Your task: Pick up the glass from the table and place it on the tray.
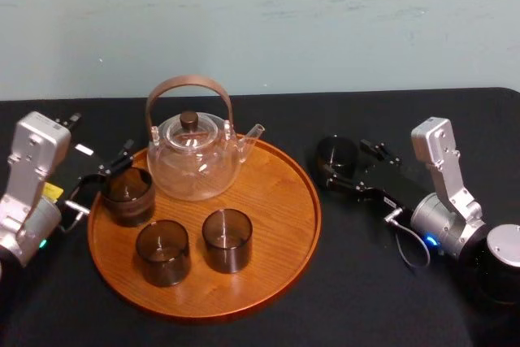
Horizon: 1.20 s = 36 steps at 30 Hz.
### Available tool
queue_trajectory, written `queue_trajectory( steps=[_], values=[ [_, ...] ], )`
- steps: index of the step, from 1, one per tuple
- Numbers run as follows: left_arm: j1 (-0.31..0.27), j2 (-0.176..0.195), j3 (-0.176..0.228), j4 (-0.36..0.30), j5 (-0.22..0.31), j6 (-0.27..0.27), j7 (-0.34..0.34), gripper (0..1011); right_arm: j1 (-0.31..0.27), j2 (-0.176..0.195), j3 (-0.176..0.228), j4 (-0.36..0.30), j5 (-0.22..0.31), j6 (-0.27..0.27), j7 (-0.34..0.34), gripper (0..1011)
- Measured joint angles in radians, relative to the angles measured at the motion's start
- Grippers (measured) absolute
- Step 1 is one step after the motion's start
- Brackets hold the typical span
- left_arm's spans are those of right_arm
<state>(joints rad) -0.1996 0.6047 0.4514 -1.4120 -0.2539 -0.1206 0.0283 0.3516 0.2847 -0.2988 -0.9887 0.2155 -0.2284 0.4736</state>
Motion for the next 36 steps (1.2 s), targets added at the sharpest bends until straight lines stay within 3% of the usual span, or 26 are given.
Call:
queue_trajectory(
  steps=[18,36],
  values=[
    [0.0,0.0,0.0,0.0,0.0,0.0,0.0,1001,0.096,-0.036,-0.017,0.164,-0.005,-0.046,0.034,1002],
    [0.0,0.0,0.0,0.0,0.0,0.0,0.0,1001,0.156,-0.057,-0.03,0.25,-0.026,-0.073,0.048,1002]
  ],
)
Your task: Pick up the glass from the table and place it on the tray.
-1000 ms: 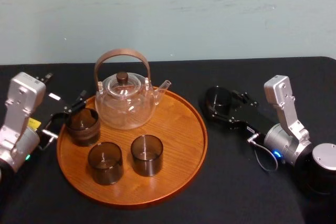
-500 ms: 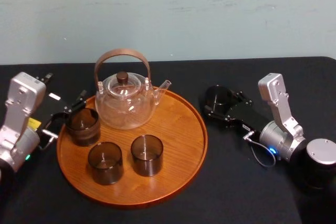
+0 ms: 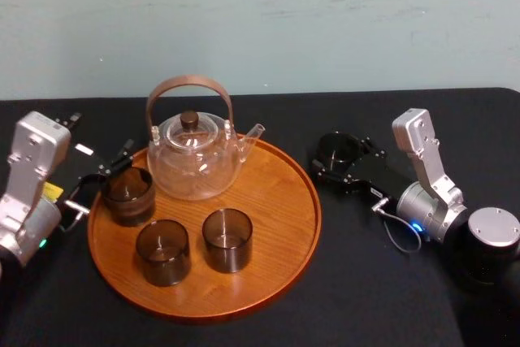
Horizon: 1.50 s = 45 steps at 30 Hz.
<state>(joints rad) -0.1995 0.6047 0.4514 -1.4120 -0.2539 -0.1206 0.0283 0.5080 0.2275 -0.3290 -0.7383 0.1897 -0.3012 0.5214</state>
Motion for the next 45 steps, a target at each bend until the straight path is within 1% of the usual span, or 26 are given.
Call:
queue_trajectory(
  steps=[8,9,13,30,32,37,38,40,41,45],
  values=[
    [0.0,0.0,0.0,0.0,0.0,0.0,0.0,1001,-0.003,0.001,0.001,-0.003,0.001,0.0,0.0,997],
    [0.0,0.0,0.0,0.0,0.0,0.0,0.0,1001,-0.003,0.001,0.001,-0.004,0.001,0.0,0.0,965],
    [0.0,0.0,0.0,0.0,0.0,0.0,0.0,1001,-0.004,0.001,0.002,-0.005,0.002,0.001,-0.001,911],
    [0.0,0.0,0.0,0.0,0.0,0.0,0.0,1002,-0.01,0.004,0.004,-0.013,0.005,0.001,-0.001,911],
    [0.0,0.0,0.0,0.0,0.0,0.0,0.0,1001,-0.016,0.006,0.007,-0.025,0.006,0.0,-0.001,911],
    [0.0,0.0,0.0,0.0,0.0,0.0,0.0,1001,-0.047,0.021,0.011,-0.093,0.004,0.006,-0.011,911],
    [0.0,0.0,0.0,0.0,0.0,0.0,0.0,1001,-0.059,0.027,0.011,-0.122,0.002,0.01,-0.017,911],
    [0.0,0.0,0.0,0.0,0.0,0.0,0.0,1001,-0.07,0.033,0.01,-0.15,-0.001,0.014,-0.021,911],
    [0.0,0.0,0.0,0.0,0.0,0.0,0.0,1001,-0.081,0.039,0.01,-0.178,-0.003,0.018,-0.024,911],
    [0.0,0.0,0.0,0.0,0.0,0.0,0.0,1001,-0.1,0.048,0.007,-0.228,-0.005,0.026,-0.027,911]
  ],
)
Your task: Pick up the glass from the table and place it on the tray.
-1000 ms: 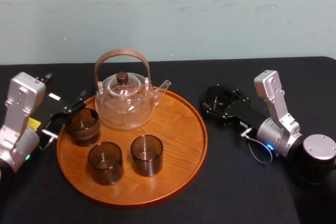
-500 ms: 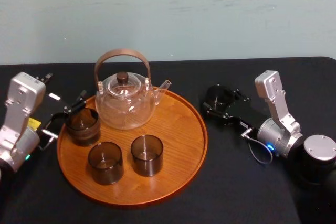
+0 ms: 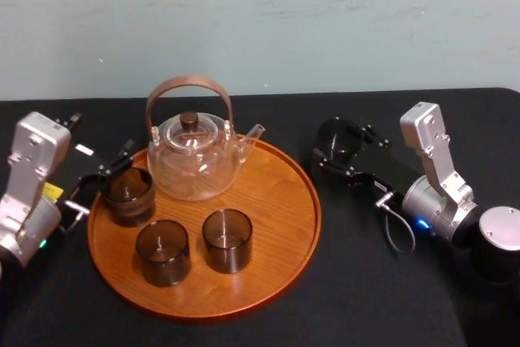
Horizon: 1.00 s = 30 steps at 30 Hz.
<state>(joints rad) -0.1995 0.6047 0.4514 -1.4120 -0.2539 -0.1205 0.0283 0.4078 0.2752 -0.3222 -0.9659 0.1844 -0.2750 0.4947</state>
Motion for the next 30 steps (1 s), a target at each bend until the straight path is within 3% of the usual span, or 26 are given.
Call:
queue_trajectory(
  steps=[5,12,30],
  values=[
    [0.0,0.0,0.0,0.0,0.0,0.0,0.0,1001,-0.032,0.014,-0.011,-0.086,-0.002,0.011,0.0,911],
    [0.0,0.0,0.0,0.0,0.0,0.0,0.0,1001,-0.053,0.023,-0.03,-0.148,-0.002,0.012,0.011,911],
    [0.0,0.0,0.0,0.0,0.0,0.0,0.0,1001,-0.076,0.027,-0.086,-0.213,0.004,0.0,0.036,911]
  ],
)
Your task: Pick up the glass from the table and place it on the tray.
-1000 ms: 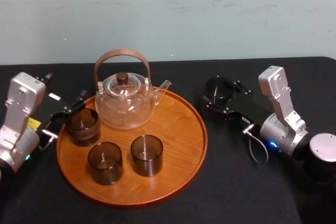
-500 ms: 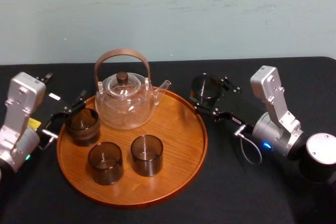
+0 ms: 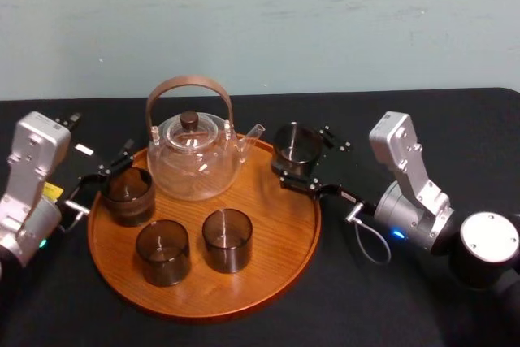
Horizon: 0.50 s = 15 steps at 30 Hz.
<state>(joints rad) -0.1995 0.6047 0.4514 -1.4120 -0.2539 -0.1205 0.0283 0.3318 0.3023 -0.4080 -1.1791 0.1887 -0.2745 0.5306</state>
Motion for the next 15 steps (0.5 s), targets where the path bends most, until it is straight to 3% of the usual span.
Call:
queue_trajectory(
  steps=[15],
  values=[
    [0.0,0.0,0.0,0.0,0.0,0.0,0.0,1001,0.004,-0.011,-0.03,0.018,0.013,-0.015,0.014,911]
  ],
)
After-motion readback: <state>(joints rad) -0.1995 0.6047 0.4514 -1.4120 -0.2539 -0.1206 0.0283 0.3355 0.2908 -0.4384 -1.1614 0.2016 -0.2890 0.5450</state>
